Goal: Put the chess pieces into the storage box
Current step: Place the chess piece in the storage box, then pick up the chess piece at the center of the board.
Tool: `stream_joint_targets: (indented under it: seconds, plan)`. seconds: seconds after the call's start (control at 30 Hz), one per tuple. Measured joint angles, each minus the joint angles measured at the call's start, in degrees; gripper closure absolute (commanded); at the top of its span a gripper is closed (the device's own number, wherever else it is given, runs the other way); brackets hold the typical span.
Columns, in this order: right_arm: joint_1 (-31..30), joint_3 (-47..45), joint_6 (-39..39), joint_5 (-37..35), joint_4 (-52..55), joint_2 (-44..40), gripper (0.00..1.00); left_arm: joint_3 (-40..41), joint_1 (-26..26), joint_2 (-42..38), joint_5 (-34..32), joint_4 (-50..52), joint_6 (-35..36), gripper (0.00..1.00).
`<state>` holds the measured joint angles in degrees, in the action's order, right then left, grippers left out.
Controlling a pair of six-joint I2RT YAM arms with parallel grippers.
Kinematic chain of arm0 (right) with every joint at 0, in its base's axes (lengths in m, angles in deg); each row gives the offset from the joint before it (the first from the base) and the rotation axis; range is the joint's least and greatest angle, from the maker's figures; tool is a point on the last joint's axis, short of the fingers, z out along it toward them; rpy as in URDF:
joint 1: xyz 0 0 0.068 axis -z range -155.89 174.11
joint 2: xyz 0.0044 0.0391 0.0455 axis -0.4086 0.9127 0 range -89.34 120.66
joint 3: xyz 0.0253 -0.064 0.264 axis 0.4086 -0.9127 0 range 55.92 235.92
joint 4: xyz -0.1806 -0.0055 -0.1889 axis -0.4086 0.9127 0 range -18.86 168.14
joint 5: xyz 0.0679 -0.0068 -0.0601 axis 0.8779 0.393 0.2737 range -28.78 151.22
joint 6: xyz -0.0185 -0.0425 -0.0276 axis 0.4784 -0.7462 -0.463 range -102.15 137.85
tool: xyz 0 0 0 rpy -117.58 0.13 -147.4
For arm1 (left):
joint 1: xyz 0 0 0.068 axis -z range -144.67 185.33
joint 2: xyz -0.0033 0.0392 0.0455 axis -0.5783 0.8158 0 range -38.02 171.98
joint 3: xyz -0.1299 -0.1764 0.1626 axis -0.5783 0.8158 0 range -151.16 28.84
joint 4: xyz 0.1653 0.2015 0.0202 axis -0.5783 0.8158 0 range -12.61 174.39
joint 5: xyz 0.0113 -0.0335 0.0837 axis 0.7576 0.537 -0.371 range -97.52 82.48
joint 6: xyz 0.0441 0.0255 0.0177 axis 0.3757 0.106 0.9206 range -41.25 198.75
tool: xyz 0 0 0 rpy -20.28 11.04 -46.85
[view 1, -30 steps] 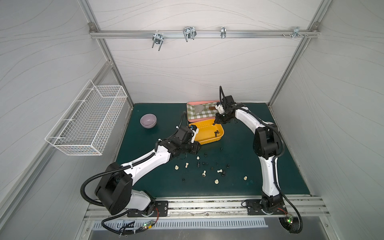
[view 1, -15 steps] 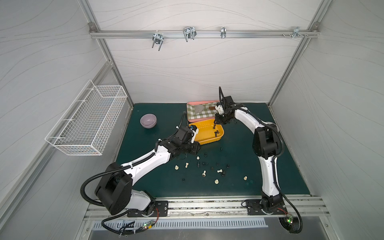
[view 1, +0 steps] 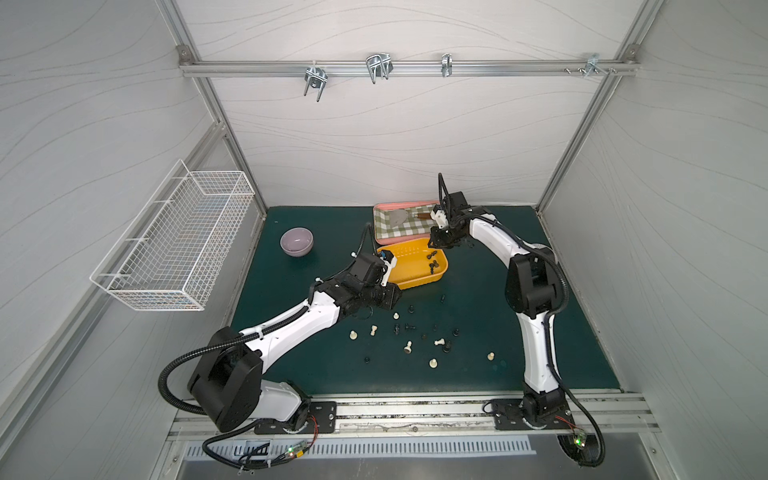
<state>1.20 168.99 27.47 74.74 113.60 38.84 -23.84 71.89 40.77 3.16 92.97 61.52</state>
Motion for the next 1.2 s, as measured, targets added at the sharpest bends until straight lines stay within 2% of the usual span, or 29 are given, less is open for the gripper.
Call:
stream_joint_targets:
  seconds: [0.33, 0.63, 1.2]
  plan:
    - [-0.37, -1.22, 0.11, 0.0, -0.42, -5.16, 0.77, 0.0, 0.0, -0.2, -0.7, 0.11, 0.02, 0.64]
    - [-0.85, -8.68, 1.38, 0.07, -2.78, -13.92, 0.77, 0.0, 0.0, -0.2, -0.83, 0.92, 0.11, 0.64]
    - [-1.07, -32.83, 2.84, 0.72, -7.67, -34.73, 0.76, 0.0, 1.01, 0.37, -2.23, 3.89, 2.73, 0.63]
